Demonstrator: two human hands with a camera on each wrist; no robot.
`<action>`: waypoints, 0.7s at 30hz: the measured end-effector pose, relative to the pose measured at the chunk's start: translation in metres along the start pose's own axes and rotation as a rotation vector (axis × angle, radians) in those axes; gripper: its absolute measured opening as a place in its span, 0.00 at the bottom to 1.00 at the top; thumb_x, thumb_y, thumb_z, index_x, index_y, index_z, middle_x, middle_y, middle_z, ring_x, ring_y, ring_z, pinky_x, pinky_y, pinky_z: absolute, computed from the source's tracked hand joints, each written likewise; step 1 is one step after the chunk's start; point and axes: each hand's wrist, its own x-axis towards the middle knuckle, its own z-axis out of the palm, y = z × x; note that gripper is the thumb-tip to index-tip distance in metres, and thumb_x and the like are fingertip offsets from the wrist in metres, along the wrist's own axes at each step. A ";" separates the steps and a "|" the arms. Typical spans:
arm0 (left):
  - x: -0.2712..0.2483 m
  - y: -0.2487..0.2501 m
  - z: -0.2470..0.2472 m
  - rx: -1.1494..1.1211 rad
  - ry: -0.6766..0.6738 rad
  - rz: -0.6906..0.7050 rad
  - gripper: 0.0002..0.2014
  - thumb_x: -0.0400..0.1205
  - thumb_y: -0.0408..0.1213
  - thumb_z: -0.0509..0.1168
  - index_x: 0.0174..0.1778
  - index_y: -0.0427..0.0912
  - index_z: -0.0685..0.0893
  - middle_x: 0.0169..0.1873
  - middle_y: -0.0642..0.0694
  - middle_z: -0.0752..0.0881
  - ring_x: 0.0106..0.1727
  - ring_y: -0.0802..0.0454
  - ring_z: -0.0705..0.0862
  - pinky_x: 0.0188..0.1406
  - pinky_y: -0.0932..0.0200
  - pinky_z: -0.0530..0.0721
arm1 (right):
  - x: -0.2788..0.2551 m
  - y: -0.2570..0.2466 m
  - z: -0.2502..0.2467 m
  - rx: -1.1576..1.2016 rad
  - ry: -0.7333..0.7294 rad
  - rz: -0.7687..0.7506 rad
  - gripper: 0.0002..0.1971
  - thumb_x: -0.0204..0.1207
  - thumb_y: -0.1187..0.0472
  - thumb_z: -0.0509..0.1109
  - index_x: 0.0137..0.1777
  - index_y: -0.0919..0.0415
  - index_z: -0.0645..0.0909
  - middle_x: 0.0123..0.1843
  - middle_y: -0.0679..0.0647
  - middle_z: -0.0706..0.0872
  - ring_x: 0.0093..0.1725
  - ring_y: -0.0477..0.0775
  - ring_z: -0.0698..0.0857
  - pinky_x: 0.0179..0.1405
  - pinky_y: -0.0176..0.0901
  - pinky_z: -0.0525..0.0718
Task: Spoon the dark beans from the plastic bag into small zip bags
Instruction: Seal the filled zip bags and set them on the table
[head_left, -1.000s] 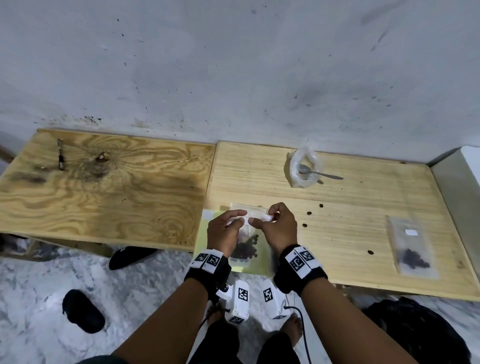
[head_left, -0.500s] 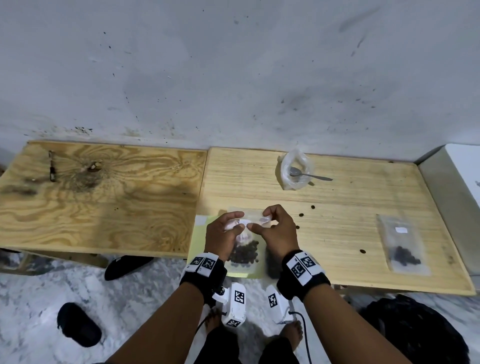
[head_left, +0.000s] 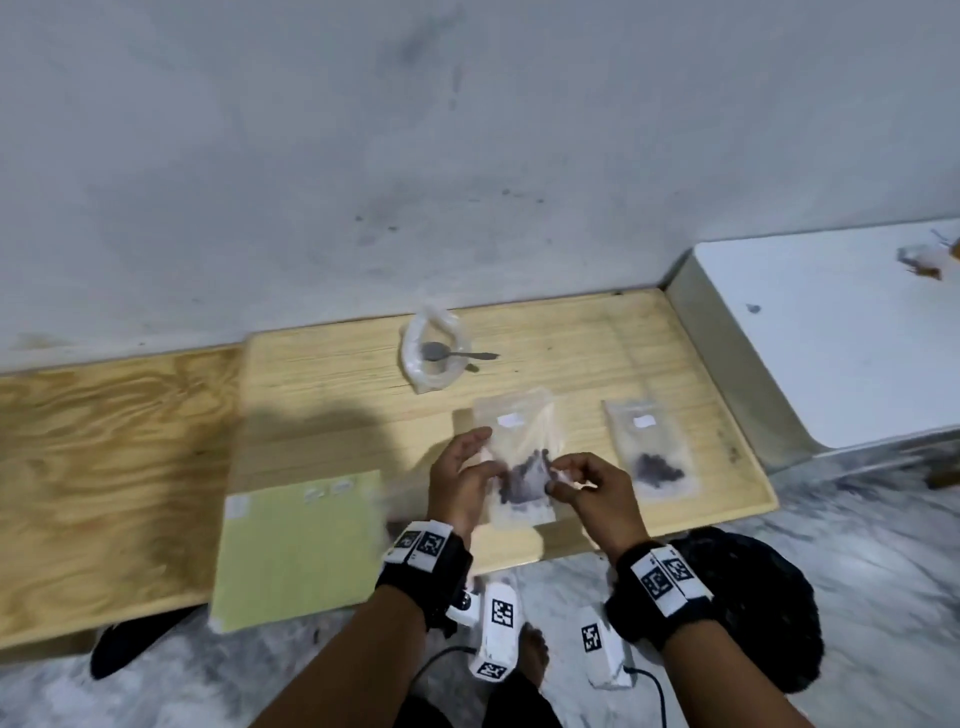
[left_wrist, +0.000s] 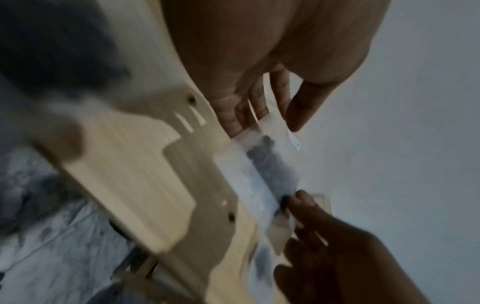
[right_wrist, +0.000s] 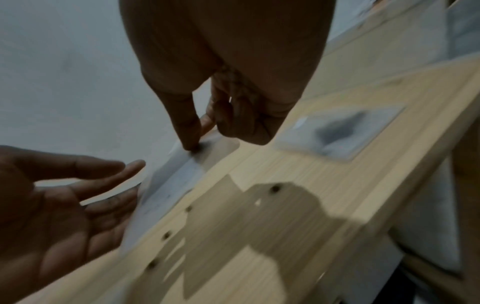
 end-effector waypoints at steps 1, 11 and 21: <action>0.001 -0.009 0.023 0.028 -0.022 -0.011 0.20 0.70 0.23 0.71 0.51 0.52 0.91 0.60 0.47 0.85 0.61 0.44 0.85 0.55 0.50 0.83 | 0.008 0.004 -0.022 -0.014 0.037 0.018 0.13 0.66 0.72 0.80 0.41 0.53 0.87 0.45 0.51 0.87 0.49 0.53 0.85 0.44 0.44 0.83; 0.028 -0.055 0.176 0.287 -0.192 -0.198 0.23 0.79 0.27 0.68 0.71 0.40 0.81 0.70 0.44 0.81 0.68 0.41 0.82 0.66 0.42 0.83 | 0.073 0.055 -0.140 -0.379 0.215 0.132 0.16 0.69 0.57 0.78 0.58 0.53 0.87 0.59 0.54 0.86 0.58 0.58 0.86 0.58 0.46 0.82; 0.036 -0.058 0.182 0.386 -0.154 -0.129 0.18 0.76 0.32 0.71 0.62 0.50 0.86 0.70 0.47 0.80 0.66 0.45 0.82 0.68 0.41 0.82 | 0.067 0.063 -0.133 -0.533 0.208 0.100 0.19 0.76 0.55 0.73 0.66 0.51 0.80 0.71 0.55 0.74 0.59 0.62 0.85 0.56 0.49 0.82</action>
